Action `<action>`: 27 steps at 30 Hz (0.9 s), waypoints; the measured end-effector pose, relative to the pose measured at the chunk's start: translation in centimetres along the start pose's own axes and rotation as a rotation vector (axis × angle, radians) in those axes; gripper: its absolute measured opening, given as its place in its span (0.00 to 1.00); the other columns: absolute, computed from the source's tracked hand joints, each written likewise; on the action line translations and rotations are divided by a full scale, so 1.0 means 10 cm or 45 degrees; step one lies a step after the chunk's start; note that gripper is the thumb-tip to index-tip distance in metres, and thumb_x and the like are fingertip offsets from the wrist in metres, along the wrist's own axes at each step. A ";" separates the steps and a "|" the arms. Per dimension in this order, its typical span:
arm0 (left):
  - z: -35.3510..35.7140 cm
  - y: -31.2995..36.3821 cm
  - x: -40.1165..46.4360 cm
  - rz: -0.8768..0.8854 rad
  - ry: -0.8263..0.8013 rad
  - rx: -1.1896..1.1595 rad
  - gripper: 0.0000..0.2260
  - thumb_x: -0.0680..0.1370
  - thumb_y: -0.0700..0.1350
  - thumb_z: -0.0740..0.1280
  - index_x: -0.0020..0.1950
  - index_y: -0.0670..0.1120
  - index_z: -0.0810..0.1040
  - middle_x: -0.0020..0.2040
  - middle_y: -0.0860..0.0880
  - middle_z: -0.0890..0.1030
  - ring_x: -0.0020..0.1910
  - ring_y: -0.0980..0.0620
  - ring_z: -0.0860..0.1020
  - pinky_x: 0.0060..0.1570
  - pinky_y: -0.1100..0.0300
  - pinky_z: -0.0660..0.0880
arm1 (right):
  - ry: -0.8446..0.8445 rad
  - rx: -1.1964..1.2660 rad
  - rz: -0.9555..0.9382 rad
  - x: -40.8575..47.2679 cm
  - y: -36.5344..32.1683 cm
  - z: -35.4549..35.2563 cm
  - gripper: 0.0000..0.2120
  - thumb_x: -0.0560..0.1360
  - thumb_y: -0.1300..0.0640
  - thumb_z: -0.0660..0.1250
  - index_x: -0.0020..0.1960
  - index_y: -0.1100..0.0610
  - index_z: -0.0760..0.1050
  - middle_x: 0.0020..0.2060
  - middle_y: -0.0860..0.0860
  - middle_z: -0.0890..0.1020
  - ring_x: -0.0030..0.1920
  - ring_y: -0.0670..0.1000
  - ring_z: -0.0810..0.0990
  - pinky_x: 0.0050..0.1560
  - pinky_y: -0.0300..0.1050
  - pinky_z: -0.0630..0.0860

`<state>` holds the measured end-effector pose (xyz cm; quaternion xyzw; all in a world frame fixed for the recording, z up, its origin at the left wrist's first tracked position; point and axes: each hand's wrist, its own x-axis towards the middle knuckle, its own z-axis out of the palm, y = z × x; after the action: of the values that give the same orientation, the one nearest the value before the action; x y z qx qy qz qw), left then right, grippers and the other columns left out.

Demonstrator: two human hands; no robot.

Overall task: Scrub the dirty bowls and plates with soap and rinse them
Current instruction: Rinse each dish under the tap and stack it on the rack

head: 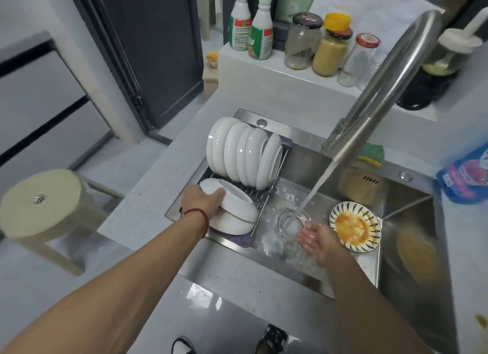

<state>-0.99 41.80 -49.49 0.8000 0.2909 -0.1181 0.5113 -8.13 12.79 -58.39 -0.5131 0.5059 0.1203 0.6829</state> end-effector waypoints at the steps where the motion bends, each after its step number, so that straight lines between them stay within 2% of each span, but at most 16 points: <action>1: -0.02 0.02 -0.05 0.127 0.050 0.217 0.25 0.73 0.54 0.76 0.64 0.42 0.79 0.58 0.42 0.84 0.57 0.40 0.81 0.59 0.47 0.79 | 0.026 0.004 0.006 0.08 0.00 -0.10 0.08 0.84 0.64 0.59 0.47 0.62 0.74 0.37 0.57 0.82 0.35 0.53 0.83 0.44 0.50 0.80; 3: -0.01 0.09 -0.19 0.284 0.163 0.551 0.24 0.77 0.54 0.73 0.68 0.44 0.76 0.60 0.41 0.82 0.61 0.38 0.80 0.57 0.48 0.75 | 0.102 -0.025 0.031 0.27 -0.03 -0.34 0.11 0.83 0.65 0.58 0.42 0.60 0.70 0.24 0.53 0.76 0.21 0.50 0.77 0.39 0.51 0.80; 4: -0.02 0.11 -0.28 0.354 0.253 0.681 0.23 0.78 0.55 0.72 0.69 0.45 0.73 0.59 0.41 0.82 0.59 0.37 0.80 0.52 0.48 0.73 | 0.137 -0.046 0.048 0.34 -0.05 -0.45 0.10 0.82 0.65 0.58 0.42 0.59 0.70 0.24 0.54 0.76 0.21 0.50 0.76 0.35 0.51 0.80; 5: -0.01 0.11 -0.34 0.457 0.339 0.794 0.22 0.79 0.55 0.71 0.68 0.47 0.72 0.56 0.42 0.83 0.55 0.37 0.81 0.48 0.49 0.72 | 0.160 -0.024 0.064 0.43 -0.07 -0.55 0.09 0.82 0.64 0.59 0.43 0.60 0.70 0.28 0.55 0.78 0.25 0.52 0.79 0.36 0.51 0.81; 7: 0.12 0.08 -0.46 0.672 0.404 0.897 0.16 0.81 0.54 0.69 0.63 0.48 0.69 0.43 0.44 0.83 0.45 0.38 0.82 0.41 0.50 0.72 | 0.201 -0.027 0.075 0.60 -0.10 -0.77 0.07 0.83 0.59 0.64 0.49 0.62 0.74 0.42 0.59 0.82 0.40 0.57 0.83 0.49 0.55 0.83; 9: 0.50 0.07 -0.63 0.803 0.201 0.854 0.11 0.81 0.52 0.67 0.59 0.50 0.69 0.34 0.49 0.78 0.39 0.40 0.80 0.39 0.50 0.74 | 0.244 -0.077 0.095 0.85 -0.06 -1.08 0.14 0.79 0.51 0.70 0.57 0.61 0.76 0.51 0.60 0.84 0.49 0.58 0.85 0.57 0.58 0.83; 11: 0.91 0.05 -0.85 0.915 -0.135 0.843 0.07 0.82 0.49 0.66 0.58 0.53 0.71 0.34 0.52 0.78 0.36 0.45 0.80 0.39 0.50 0.78 | 0.238 -0.135 0.131 0.99 -0.01 -1.28 0.17 0.77 0.49 0.70 0.60 0.59 0.77 0.54 0.58 0.84 0.53 0.58 0.85 0.56 0.57 0.83; 12: 1.16 0.03 -0.93 0.944 -0.288 0.837 0.07 0.81 0.47 0.67 0.58 0.53 0.72 0.35 0.53 0.79 0.36 0.48 0.80 0.40 0.51 0.79 | 0.228 -0.136 0.153 1.06 -0.01 -1.35 0.18 0.77 0.51 0.69 0.62 0.60 0.76 0.56 0.57 0.84 0.53 0.58 0.85 0.52 0.56 0.84; 13: 1.43 0.00 -0.98 0.927 -0.425 0.842 0.08 0.80 0.45 0.67 0.58 0.53 0.74 0.36 0.53 0.80 0.37 0.49 0.80 0.42 0.53 0.79 | 0.225 -0.079 0.151 1.17 -0.01 -1.43 0.18 0.78 0.55 0.68 0.66 0.61 0.74 0.58 0.56 0.82 0.53 0.57 0.84 0.49 0.54 0.84; 15: 1.82 -0.05 -0.99 0.794 -0.628 0.845 0.10 0.80 0.41 0.68 0.58 0.52 0.76 0.40 0.52 0.83 0.41 0.50 0.81 0.47 0.54 0.79 | 0.283 0.040 0.119 1.32 -0.03 -1.48 0.21 0.77 0.61 0.67 0.70 0.61 0.71 0.60 0.56 0.80 0.51 0.56 0.83 0.49 0.55 0.85; 17: 2.11 -0.09 -0.93 0.625 -0.742 0.858 0.10 0.80 0.39 0.68 0.57 0.51 0.78 0.46 0.50 0.85 0.44 0.51 0.82 0.51 0.57 0.80 | 0.428 0.138 0.173 1.45 -0.03 -1.55 0.22 0.74 0.61 0.69 0.68 0.59 0.71 0.56 0.57 0.81 0.52 0.58 0.83 0.53 0.56 0.84; 18: 2.18 -0.11 -0.88 0.573 -0.764 0.863 0.09 0.80 0.38 0.68 0.56 0.51 0.78 0.48 0.50 0.85 0.45 0.51 0.81 0.51 0.59 0.79 | 0.416 0.139 0.186 1.39 -0.06 -1.52 0.19 0.76 0.61 0.68 0.66 0.60 0.70 0.52 0.57 0.81 0.51 0.57 0.82 0.54 0.55 0.83; 20: 2.27 -0.17 -0.78 0.473 -0.759 0.860 0.08 0.80 0.38 0.69 0.52 0.51 0.78 0.47 0.50 0.84 0.42 0.53 0.81 0.45 0.64 0.77 | 0.319 0.070 0.166 1.36 -0.10 -1.48 0.11 0.83 0.63 0.61 0.63 0.56 0.66 0.45 0.54 0.76 0.45 0.55 0.80 0.57 0.53 0.81; 22: 2.32 -0.25 -0.68 0.301 -0.734 0.779 0.08 0.80 0.37 0.69 0.49 0.50 0.78 0.43 0.50 0.82 0.37 0.54 0.80 0.36 0.66 0.75 | 0.337 -0.078 0.104 1.38 -0.10 -1.40 0.08 0.82 0.63 0.60 0.61 0.56 0.67 0.41 0.54 0.77 0.44 0.54 0.80 0.52 0.50 0.81; 25: 2.38 -0.38 -0.51 -0.025 -0.711 0.540 0.04 0.82 0.36 0.67 0.53 0.41 0.81 0.40 0.47 0.81 0.34 0.50 0.80 0.33 0.58 0.78 | 0.490 -0.308 -0.066 1.45 -0.03 -1.35 0.07 0.78 0.64 0.64 0.55 0.56 0.73 0.43 0.56 0.83 0.43 0.57 0.85 0.48 0.55 0.84; 27: 2.41 -0.42 -0.42 -0.200 -0.697 0.355 0.07 0.83 0.38 0.66 0.57 0.36 0.81 0.41 0.43 0.81 0.36 0.45 0.80 0.41 0.49 0.82 | 0.363 -0.399 -0.160 1.25 -0.05 -1.30 0.06 0.77 0.65 0.64 0.51 0.58 0.77 0.45 0.56 0.84 0.42 0.60 0.87 0.47 0.59 0.85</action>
<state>-4.21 20.28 -61.36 0.7761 0.1843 -0.4068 0.4453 -9.39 -2.54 -67.75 -0.6553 0.5395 0.0809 0.5224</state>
